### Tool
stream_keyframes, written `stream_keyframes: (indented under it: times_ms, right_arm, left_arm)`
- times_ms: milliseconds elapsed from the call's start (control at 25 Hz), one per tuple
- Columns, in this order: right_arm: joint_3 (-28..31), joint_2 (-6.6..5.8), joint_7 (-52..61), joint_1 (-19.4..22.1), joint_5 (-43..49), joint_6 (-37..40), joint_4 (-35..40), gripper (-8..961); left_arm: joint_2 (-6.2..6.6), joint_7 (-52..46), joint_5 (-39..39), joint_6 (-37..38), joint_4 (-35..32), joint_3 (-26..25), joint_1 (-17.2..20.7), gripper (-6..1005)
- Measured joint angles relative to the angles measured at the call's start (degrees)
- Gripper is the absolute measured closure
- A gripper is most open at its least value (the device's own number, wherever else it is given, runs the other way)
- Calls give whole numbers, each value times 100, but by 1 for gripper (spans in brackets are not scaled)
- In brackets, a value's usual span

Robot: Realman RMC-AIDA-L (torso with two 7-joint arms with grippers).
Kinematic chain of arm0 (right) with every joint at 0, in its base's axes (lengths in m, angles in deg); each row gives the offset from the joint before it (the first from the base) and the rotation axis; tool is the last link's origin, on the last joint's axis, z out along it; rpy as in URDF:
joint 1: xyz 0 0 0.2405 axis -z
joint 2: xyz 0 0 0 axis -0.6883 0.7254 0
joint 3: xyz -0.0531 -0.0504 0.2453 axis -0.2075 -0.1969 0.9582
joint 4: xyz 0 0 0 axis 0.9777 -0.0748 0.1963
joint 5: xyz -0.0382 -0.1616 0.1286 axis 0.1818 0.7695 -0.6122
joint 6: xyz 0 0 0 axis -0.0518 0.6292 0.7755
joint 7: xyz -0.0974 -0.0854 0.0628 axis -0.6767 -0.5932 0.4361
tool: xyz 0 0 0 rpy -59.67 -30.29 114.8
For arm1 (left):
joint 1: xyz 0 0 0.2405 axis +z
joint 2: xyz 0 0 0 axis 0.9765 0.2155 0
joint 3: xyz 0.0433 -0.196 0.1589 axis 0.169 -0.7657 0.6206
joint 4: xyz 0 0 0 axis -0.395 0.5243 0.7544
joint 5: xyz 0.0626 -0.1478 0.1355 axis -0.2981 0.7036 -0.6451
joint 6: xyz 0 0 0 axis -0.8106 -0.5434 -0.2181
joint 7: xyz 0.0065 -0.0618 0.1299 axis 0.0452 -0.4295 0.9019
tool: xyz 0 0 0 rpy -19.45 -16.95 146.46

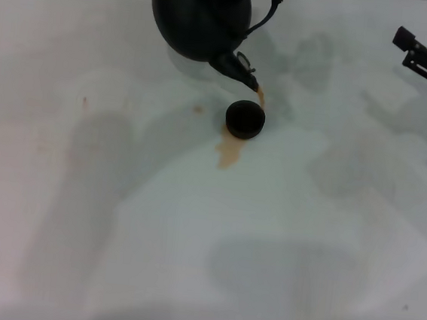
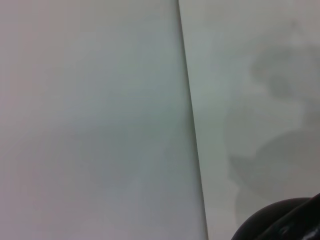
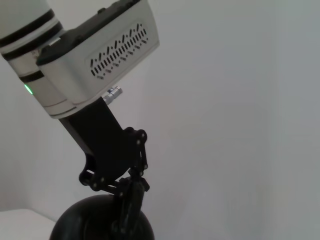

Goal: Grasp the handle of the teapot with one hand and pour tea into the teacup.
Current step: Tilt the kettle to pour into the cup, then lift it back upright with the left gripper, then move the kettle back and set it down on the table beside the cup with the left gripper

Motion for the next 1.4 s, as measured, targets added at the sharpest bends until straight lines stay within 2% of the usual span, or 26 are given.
stream_keyframes:
  times_ms: [200,360,480,680,840,960,1080,1400]
  right_arm:
    - [115,-22,9,26,21,65,0,99]
    - [175,-44,22,49,9,140,-5,99]
    - [256,-48,33,53,32,198,-16,99]
    - [264,-81,115,30,43,276,-20,99]
    - [253,-123,226,-6,55,301,-11,99]
    - [221,-139,308,-16,62,344,29,99]
    - [207,-158,415,-19,87,350,55,99]
    - [201,-171,627,-26,224,319,138,99]
  left_arm:
    - [8,-563,4,192,-173,-234,105,881]
    - [180,-943,4,494,-905,-513,621,881]
    - [283,-1087,3,675,-1719,-1098,1262,882]
    - [300,-1025,-7,703,-3055,-2094,2618,883]
    - [221,-925,-10,555,-3653,-2546,3476,884]
    - [19,-630,-10,208,-4024,-2930,4196,884]
    - [-126,-411,0,-187,-4200,-3150,4767,885]
    - [-161,-396,206,-1597,-4252,-3039,5792,884]
